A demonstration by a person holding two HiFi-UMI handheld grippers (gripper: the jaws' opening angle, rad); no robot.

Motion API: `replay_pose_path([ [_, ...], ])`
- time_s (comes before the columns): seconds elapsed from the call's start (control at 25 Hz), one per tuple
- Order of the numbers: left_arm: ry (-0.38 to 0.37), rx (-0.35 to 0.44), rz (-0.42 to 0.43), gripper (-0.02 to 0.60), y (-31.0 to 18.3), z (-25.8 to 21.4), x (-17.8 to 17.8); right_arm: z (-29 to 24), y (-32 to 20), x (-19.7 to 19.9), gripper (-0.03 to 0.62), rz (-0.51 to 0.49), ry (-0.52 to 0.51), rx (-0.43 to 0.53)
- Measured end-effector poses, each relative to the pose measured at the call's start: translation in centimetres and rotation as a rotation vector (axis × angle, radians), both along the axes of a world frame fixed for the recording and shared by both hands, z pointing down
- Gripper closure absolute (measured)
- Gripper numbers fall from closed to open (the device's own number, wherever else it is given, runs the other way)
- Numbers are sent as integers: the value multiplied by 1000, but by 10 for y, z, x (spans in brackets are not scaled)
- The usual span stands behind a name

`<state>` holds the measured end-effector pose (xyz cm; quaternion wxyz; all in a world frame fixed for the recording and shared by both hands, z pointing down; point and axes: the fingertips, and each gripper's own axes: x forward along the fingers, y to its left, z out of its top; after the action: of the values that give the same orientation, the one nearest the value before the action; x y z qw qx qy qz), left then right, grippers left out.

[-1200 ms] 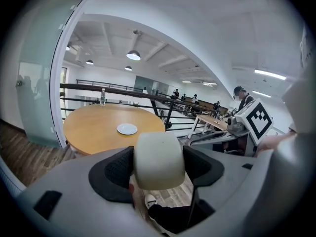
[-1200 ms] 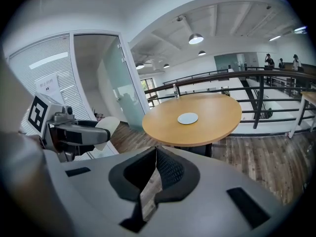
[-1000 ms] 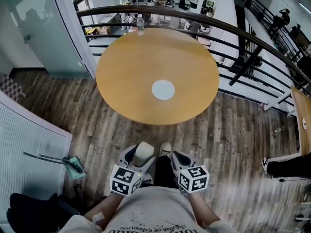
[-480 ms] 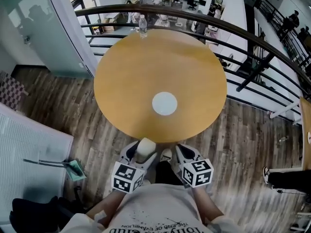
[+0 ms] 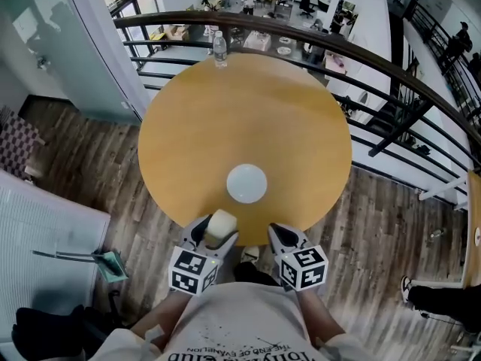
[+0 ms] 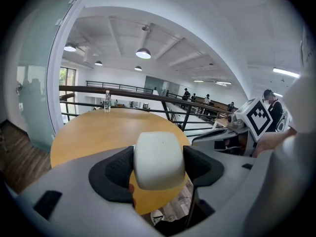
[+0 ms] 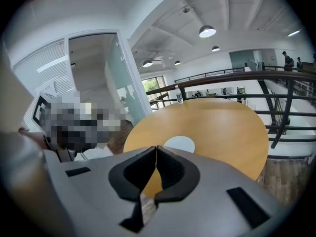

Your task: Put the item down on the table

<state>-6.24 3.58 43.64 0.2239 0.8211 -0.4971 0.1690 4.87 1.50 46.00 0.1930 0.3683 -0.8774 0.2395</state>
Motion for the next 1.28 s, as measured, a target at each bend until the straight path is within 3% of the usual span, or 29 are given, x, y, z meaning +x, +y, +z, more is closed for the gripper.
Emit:
replay_pose_path([
  [0.44,-4,-42,-13,261,-43,11,14,5,-45,12,568,-26,-1,-22],
  [1.28,-26,-101,154,261,-85,24,-2,9,-78,4,568,129,41,-44],
])
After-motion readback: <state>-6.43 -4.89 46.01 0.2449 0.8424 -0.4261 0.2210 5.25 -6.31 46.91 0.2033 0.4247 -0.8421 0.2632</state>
